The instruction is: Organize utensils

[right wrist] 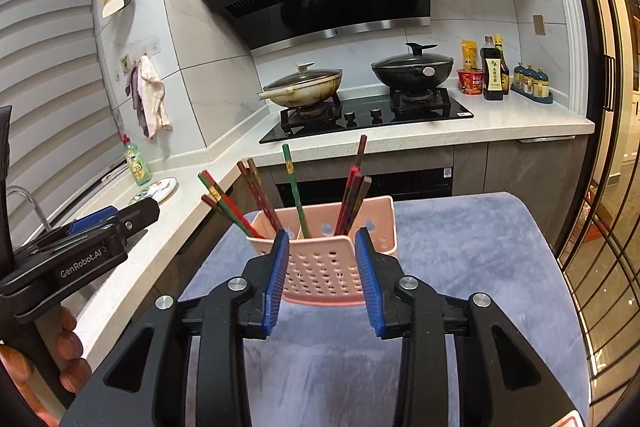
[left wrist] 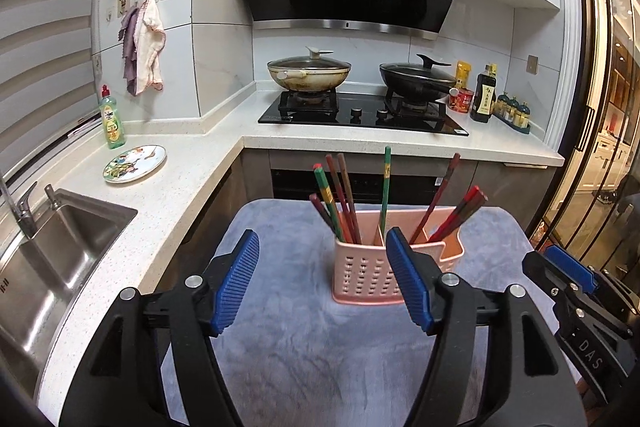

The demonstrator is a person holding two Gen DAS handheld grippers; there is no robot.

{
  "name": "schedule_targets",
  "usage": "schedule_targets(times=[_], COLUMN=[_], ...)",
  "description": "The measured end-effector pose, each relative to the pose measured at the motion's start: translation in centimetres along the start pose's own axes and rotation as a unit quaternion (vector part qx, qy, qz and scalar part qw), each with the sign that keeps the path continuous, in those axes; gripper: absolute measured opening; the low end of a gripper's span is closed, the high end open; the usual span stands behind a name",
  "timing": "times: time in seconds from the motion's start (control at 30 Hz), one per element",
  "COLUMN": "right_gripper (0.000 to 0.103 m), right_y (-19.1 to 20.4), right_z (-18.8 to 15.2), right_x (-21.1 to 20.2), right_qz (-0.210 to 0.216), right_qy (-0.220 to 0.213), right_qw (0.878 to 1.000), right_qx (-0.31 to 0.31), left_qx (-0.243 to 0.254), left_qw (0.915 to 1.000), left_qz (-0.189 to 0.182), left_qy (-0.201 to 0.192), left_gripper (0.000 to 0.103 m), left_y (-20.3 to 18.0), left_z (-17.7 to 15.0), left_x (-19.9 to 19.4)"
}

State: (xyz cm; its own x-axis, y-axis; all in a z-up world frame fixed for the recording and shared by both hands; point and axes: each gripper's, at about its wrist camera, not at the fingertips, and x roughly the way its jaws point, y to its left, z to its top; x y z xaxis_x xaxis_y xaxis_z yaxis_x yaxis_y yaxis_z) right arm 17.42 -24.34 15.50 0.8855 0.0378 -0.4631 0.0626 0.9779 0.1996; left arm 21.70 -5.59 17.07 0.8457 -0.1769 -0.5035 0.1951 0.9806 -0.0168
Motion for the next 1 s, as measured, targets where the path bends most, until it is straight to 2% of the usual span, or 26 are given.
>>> schedule_targets(times=[0.37,0.47,0.53,0.73,0.8,0.9,1.0], right_gripper=[0.035,0.035,0.036,0.050,0.059,0.067,0.070], right_y=[-0.3,-0.2,-0.1,-0.1,0.1,0.1,0.3], right_z=[-2.7,-3.4,-3.7,-4.7,-5.0,-5.3,-5.6], right_x=[-2.3,-2.8,-3.0,-3.7,-3.9,-4.1,-4.2], right_qz=[-0.018,-0.024,-0.026,-0.030,-0.037,-0.042,-0.050], right_qy=[0.025,0.031,0.035,0.044,0.045,0.045,0.048], right_qw=[1.000,0.999,0.999,0.999,0.998,0.998,0.998], right_qx=[0.008,0.006,0.005,0.006,0.001,-0.005,-0.012], left_qx=[0.021,0.022,0.024,0.023,0.023,0.026,0.027], left_qw=[0.9988,0.9984,0.9981,0.9973,0.9969,0.9963,0.9959], left_qz=[0.032,0.037,0.040,0.046,0.049,0.054,0.055], left_qy=[0.031,0.037,0.039,0.053,0.056,0.062,0.067], left_gripper=[0.063,0.070,0.070,0.074,0.079,0.079,0.080], left_y=[-0.1,0.0,0.0,0.1,0.2,0.2,0.2], left_z=[-3.2,-3.9,-4.3,-5.5,-5.8,-6.6,-7.0], left_x=[-1.3,-1.8,-2.1,-2.6,-2.7,-2.7,-2.7])
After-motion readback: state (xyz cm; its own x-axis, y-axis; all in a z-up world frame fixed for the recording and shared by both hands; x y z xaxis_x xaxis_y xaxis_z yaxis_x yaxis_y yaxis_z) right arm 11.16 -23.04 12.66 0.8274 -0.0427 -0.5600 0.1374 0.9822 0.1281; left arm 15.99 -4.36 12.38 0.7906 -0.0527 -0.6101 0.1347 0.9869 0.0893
